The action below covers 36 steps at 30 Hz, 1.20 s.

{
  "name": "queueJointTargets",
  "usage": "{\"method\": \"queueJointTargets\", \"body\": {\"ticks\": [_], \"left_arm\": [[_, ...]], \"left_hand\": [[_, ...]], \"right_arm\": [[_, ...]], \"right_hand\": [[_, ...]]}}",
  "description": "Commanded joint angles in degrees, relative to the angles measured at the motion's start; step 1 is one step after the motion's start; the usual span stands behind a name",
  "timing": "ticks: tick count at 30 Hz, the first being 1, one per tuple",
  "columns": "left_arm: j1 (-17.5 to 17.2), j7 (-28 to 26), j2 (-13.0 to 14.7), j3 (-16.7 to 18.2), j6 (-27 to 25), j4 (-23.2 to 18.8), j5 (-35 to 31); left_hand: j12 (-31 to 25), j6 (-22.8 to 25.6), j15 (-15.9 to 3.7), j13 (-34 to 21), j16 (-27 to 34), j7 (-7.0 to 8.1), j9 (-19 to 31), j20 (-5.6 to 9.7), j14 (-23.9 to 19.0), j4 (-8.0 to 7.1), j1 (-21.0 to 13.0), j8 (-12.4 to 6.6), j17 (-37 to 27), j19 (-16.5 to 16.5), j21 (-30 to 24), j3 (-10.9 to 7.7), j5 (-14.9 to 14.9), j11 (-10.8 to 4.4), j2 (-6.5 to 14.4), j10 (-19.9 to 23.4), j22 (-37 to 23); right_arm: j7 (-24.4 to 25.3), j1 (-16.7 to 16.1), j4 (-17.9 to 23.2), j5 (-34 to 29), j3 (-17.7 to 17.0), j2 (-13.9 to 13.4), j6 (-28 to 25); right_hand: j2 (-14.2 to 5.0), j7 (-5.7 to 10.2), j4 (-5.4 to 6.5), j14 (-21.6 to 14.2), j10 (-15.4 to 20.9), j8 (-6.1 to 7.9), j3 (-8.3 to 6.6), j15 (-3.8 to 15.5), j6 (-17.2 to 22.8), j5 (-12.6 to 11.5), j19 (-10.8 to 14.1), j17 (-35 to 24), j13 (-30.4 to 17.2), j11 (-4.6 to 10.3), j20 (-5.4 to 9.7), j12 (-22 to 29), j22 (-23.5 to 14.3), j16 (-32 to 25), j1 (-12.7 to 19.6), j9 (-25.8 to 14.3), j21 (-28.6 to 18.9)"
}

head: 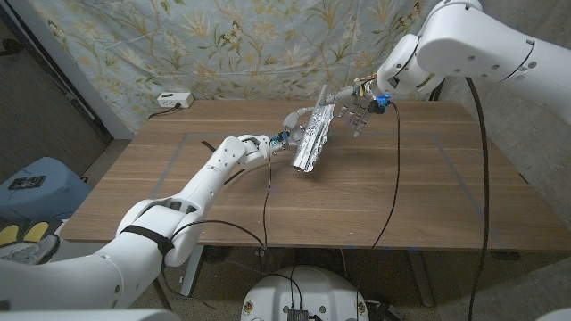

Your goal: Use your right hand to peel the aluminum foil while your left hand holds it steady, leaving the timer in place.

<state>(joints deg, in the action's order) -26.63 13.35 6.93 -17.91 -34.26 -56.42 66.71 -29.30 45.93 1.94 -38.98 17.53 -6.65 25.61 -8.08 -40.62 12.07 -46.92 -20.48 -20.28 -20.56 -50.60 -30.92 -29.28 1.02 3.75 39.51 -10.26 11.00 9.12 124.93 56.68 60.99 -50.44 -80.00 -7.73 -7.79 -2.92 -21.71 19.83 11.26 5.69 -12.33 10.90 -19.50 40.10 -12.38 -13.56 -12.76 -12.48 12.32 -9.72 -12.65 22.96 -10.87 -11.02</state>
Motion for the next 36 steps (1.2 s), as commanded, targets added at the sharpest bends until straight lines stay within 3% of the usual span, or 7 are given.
{"method": "queueJointTargets", "body": {"ticks": [1,6,10,18,22,31,36], "left_arm": [[-0.4,-1.0,0.5,-0.6,0.8,-0.3,1.6],[-0.7,-1.0,0.4,-0.4,1.2,-0.2,2.3],[-1.0,-1.0,0.1,-0.1,1.1,0.1,3.2],[-1.5,-0.7,-0.6,0.3,0.5,0.6,4.8],[-1.6,-0.3,-0.8,0.3,0.4,0.9,5.1],[-1.1,1.6,-1.6,0.2,-0.2,2.9,5.8],[-0.5,3.1,-2.2,0.2,-0.9,4.9,6.1]], "left_hand": [[0.3,2.6,-0.26,-0.2,-0.3,1.12,1.6,0.22,-0.1,-2.86,-1.3,-9.34,-0.2,-0.3,0.1,-3.18,-0.3,-0.3,0.9,0.0,-0.3],[0.4,2.7,-0.15,-0.2,-0.3,1.22,1.6,0.29,-0.1,-2.78,-1.5,-9.52,-0.3,-0.3,0.1,-3.19,-0.4,-0.29,1.0,0.1,-0.3],[0.4,2.7,-0.23,-0.2,-0.4,1.01,1.6,0.25,-0.1,-2.87,-1.5,-9.62,-0.2,-0.3,0.1,-3.22,-0.5,-0.28,1.0,0.2,-0.3],[0.6,2.6,-0.29,-0.2,-0.5,1.27,1.6,0.32,-0.1,-2.93,-1.4,-9.73,-0.3,-0.2,0.2,-3.14,-0.6,-0.34,0.9,-0.1,-0.3],[0.6,2.5,-0.26,-0.2,-0.6,1.37,1.5,0.28,-0.1,-3.09,-1.2,-9.72,-0.3,-0.2,0.2,-3.09,-0.7,-0.33,0.9,0.0,-0.3],[0.8,2.2,-0.26,-0.2,-0.7,1.23,1.3,0.34,0.0,-3.21,-1.1,-9.67,-0.3,-0.2,0.3,-2.97,-0.8,-0.23,0.9,-0.3,-0.3],[1.0,1.5,-0.09,-0.3,-0.8,1.03,1.3,0.33,0.1,-3.37,-0.8,-9.49,-0.4,-0.1,0.4,-2.8,-0.8,0.05,0.9,-0.8,-0.3]], "right_arm": [[-4.7,-1.5,-4.2,-7.0,0.4,4.4,0.0],[-4.9,-2.2,-5.6,-9.2,0.5,6.1,0.0],[-3.7,-2.6,-6.7,-10.5,1.1,7.4,0.0],[-2.4,-2.9,-8.8,-11.7,2.2,9.0,0.0],[-1.3,-2.7,-9.2,-11.4,2.8,9.1,0.0],[0.4,-3.7,-8.9,-12.0,2.3,9.0,0.0],[1.7,-4.3,-8.4,-12.5,1.9,8.9,0.0]], "right_hand": [[-0.24,-4.19,0.04,-1.2,1.3,0.13,0.28,0.0,1.1,0.2,1.7,-0.2,-0.7,0.05,0.1,0.4,-0.2,0.0,1.7,-0.3,0.0],[-0.66,-4.22,-0.21,-3.6,3.1,0.29,-0.85,0.04,3.0,1.0,3.0,-0.5,-1.5,0.07,0.15,0.7,-0.2,-0.6,3.7,-0.4,0.0],[-1.32,-4.23,0.11,-10.9,8.9,0.55,-4.45,1.15,8.3,2.8,9.1,-0.2,-3.1,0.14,0.7,1.4,-0.2,-0.6,6.9,-0.6,-0.4],[-1.79,-3.94,-4.21,-23.4,19.2,2.6,-10.14,6.11,18.5,4.9,18.1,0.0,-4.7,0.57,9.77,4.3,-0.4,-3.5,15.7,-0.8,-2.0],[-1.85,-3.76,-5.14,-27.5,23.5,3.16,-12.28,8.19,22.3,5.8,21.5,0.1,-5.3,2.02,11.62,5.4,-0.4,-4.3,18.4,-0.8,-2.6],[-1.98,-2.44,-5.48,-35.5,30.2,4.43,-15.25,13.4,29.2,6.9,27.3,-0.1,-5.7,5.52,14.82,7.0,-0.5,-6.1,21.5,-0.7,-4.0],[-2.18,-0.28,-5.03,-42.5,36.9,5.33,-17.68,18.05,34.9,7.6,33.2,-0.9,-6.3,9.11,18.82,8.9,-0.6,-7.9,22.9,-0.7,-5.7]]}}
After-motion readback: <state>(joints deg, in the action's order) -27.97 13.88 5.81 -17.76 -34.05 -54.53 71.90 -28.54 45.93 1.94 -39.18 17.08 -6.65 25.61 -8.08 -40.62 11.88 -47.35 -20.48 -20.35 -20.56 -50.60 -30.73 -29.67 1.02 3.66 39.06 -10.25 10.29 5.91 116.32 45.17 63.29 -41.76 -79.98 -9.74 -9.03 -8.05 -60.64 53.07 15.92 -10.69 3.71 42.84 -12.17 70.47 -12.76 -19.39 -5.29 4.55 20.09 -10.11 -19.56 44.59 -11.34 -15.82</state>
